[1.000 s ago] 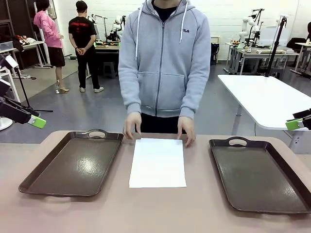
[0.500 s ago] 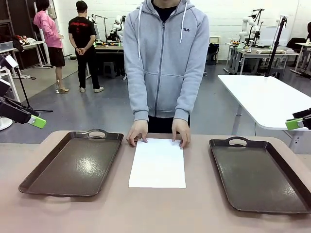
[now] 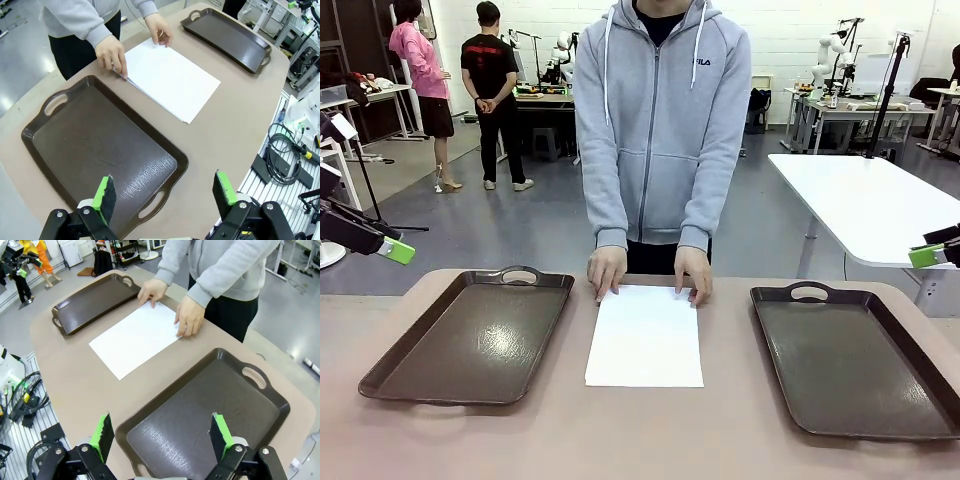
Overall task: Sort the A4 documents.
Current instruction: Receive the A4 Paper.
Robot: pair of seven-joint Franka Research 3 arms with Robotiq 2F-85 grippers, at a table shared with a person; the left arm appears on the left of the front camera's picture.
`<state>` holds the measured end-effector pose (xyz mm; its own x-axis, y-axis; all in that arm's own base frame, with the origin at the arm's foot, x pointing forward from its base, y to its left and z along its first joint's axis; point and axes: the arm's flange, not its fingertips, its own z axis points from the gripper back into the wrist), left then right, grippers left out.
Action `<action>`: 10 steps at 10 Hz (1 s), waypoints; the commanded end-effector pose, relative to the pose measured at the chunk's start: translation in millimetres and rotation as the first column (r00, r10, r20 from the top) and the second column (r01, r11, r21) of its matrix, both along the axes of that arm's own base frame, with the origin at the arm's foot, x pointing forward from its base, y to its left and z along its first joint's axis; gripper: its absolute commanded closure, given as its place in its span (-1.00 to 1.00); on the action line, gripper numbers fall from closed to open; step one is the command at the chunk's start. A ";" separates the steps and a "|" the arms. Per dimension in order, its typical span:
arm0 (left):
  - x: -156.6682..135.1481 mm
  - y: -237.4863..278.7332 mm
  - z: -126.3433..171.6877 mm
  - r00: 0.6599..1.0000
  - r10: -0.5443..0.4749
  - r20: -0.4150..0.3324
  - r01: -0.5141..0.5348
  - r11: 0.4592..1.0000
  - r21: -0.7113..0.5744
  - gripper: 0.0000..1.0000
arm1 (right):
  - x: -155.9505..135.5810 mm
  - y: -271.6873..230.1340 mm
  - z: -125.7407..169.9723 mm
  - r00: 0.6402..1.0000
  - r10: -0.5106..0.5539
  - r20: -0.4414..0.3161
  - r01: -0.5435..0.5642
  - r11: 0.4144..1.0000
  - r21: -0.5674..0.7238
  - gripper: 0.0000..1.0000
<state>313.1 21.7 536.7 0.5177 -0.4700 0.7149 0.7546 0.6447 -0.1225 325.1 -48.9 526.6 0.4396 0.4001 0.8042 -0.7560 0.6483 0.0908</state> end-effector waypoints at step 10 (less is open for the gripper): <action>0.8 1.3 -0.8 1.000 -0.020 0.015 0.021 1.000 -0.009 -1.00 | 2.2 -0.7 -1.7 1.000 0.018 0.005 -0.018 1.000 0.010 -1.00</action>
